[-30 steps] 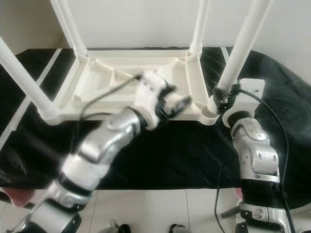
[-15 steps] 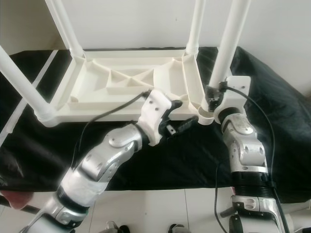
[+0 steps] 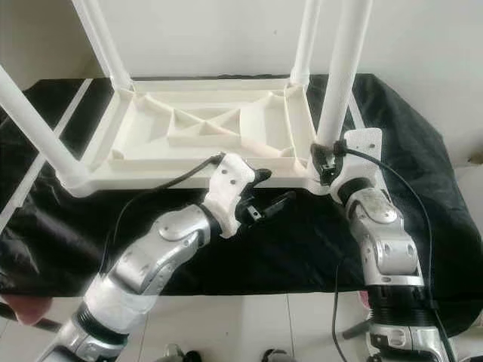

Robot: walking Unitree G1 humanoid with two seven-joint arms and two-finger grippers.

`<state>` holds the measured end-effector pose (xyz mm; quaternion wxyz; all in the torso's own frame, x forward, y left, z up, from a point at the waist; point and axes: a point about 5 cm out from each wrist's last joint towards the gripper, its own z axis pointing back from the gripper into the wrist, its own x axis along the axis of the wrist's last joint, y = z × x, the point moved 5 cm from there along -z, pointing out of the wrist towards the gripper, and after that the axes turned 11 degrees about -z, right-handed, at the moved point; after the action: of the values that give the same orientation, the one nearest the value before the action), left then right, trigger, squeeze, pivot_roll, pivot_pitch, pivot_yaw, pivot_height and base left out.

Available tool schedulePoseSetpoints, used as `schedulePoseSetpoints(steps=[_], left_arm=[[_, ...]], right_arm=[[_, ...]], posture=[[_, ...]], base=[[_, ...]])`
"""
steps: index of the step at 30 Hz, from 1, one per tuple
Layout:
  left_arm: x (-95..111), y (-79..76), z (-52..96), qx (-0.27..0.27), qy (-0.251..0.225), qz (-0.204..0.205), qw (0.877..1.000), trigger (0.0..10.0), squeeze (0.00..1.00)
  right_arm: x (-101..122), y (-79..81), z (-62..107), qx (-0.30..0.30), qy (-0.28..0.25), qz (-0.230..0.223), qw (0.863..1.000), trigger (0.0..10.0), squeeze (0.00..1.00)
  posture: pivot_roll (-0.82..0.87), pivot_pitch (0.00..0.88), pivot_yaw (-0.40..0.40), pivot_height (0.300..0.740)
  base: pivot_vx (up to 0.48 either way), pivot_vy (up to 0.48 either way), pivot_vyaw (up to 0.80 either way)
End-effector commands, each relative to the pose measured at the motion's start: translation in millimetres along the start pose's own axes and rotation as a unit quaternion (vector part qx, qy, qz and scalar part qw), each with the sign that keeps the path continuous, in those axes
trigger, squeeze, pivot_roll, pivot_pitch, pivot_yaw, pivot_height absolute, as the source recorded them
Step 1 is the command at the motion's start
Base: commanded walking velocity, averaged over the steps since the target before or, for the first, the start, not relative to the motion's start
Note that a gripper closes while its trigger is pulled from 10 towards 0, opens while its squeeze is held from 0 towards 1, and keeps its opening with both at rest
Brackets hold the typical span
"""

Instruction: Building children table

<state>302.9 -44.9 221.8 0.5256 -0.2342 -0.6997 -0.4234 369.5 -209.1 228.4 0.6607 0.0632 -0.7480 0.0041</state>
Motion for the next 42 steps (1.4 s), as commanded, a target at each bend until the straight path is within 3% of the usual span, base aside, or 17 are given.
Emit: schedulePoseSetpoints(steps=[1, 8, 17, 23, 32, 36, 42], left_arm=[[1, -6.6, 3.0, -0.031, -0.004, 0.0, 1.0, 10.0, 0.0], [4, -7.7, 1.9, -0.033, -0.007, 0.002, 0.999, 10.0, 0.0], [6, -7.5, 3.0, -0.031, -0.008, 0.004, 0.999, 10.0, 0.0], [7, -4.4, 4.3, -0.023, -0.008, 0.006, 1.0, 10.0, 0.0], [9, -3.8, 4.9, -0.021, -0.01, 0.011, 1.0, 10.0, 0.0], [11, -2.8, 4.6, -0.021, -0.011, 0.011, 1.0, 10.0, 0.0], [13, -0.6, 3.9, -0.019, -0.013, 0.011, 1.0, 10.0, 0.0]], right_arm=[[-19, -11.9, 4.2, -0.023, 0.036, -0.006, 0.999, 10.0, 0.0], [-27, -19.9, 4.1, -0.04, 0.044, -0.023, 0.998, 10.0, 0.0], [-41, -1.6, 3.5, 0.014, 0.066, -0.012, 0.998, 10.0, 0.0], [-45, 20.6, 16.7, 0.093, 0.064, 0.009, 0.994, 10.0, 0.0], [-50, 20.9, 26.0, 0.106, 0.065, -0.002, 0.992, 10.0, 0.0], [-50, 11.7, 21.5, 0.066, 0.075, -0.089, 0.991, 10.0, 0.0], [-48, 5.9, 11.6, 0.038, 0.088, -0.13, 0.987, 10.0, 0.0]], posture=[[-0.16, 0.14, 0.027, 0.74], [-0.16, 0.132, 0.027, 0.74], [-0.15, 0.127, 0.024, 0.74], [-0.14, 0.133, 0.019, 0.74], [-0.15, 0.14, 0.023, 0.74], [-0.15, 0.147, 0.029, 0.74], [-0.14, 0.151, 0.029, 0.74]], base=[[0.0, 0.0, 0.0], [0.0, 0.0, 0.0], [0.0, 0.0, 0.0], [0.0, 0.0, 0.0], [0.0, 0.0, 0.0], [0.0, 0.0, 0.0], [0.0, 0.0, 0.0]])
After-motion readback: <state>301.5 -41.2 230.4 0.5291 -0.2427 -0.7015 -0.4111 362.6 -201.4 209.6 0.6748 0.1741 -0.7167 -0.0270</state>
